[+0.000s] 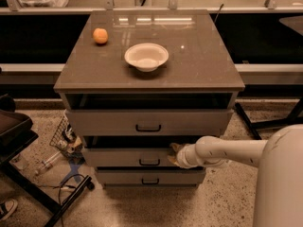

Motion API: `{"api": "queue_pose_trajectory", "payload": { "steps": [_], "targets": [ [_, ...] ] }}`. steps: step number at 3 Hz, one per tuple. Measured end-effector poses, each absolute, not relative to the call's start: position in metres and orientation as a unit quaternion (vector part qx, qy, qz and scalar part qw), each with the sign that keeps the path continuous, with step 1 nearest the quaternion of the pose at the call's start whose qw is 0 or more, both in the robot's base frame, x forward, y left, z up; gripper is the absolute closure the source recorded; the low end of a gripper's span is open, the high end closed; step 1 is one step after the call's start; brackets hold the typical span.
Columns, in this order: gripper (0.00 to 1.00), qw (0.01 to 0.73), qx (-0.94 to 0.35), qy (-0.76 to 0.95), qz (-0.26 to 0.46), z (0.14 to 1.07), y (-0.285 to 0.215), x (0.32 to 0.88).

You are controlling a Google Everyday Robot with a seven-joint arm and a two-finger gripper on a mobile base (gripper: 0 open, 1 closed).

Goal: Open middle drawer

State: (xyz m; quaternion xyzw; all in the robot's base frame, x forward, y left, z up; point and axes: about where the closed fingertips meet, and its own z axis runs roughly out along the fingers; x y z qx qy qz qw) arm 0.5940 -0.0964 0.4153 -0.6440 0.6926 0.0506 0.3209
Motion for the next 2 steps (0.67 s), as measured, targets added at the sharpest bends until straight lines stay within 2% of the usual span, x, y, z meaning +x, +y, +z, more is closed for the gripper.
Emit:
{"api": "queue_pose_trajectory", "payload": {
  "steps": [2],
  "targets": [
    [0.05, 0.321, -0.644, 0.693, 0.051, 0.4152, -0.0963, 0.5939]
  ]
}}
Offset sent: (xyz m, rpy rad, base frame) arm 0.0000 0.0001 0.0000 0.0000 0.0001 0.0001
